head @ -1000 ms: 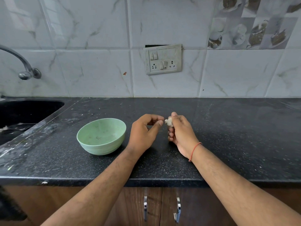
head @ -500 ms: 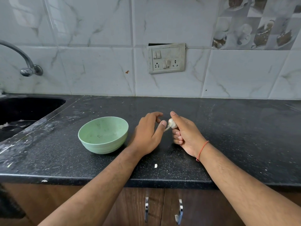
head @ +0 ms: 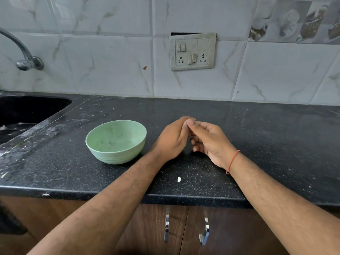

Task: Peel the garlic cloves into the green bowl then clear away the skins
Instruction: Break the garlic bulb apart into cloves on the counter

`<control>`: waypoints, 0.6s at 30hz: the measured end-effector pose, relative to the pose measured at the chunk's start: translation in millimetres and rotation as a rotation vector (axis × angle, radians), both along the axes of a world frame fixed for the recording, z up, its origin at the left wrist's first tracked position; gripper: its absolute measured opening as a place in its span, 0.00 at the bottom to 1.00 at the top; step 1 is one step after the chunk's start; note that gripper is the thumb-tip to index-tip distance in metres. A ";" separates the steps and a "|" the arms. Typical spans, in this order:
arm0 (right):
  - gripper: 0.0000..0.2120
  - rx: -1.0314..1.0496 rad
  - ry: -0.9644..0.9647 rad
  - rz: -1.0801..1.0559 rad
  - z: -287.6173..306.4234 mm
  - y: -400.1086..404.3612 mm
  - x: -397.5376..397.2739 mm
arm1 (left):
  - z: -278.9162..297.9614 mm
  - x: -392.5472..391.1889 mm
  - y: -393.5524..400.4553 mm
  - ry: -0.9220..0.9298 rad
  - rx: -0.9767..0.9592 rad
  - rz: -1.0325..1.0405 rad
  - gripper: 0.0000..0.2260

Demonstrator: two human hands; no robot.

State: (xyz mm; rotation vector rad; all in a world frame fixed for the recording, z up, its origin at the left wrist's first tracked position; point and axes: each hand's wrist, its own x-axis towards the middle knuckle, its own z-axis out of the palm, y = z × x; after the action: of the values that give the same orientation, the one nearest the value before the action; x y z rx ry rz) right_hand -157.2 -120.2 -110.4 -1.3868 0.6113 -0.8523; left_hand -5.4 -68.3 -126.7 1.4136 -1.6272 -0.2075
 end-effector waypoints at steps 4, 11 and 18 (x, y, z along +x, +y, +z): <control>0.15 -0.041 -0.013 0.036 -4.9 -4.2 -1.2 | -3.8 3.4 -4.0 0.167 0.048 -0.023 0.17; 0.14 -0.087 -0.015 0.063 -9.3 -8.6 -2.1 | -4.2 6.1 -7.6 0.200 0.051 0.002 0.18; 0.12 -0.108 -0.005 0.063 -11.0 -8.4 -2.5 | -2.7 5.6 -8.7 0.172 0.033 0.020 0.19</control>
State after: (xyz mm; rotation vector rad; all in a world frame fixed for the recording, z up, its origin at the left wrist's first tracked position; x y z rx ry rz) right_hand -159.7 -128.6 -121.4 -1.4937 0.5216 -0.8487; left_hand 0.2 -77.0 -129.4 1.3968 -1.4737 -0.3368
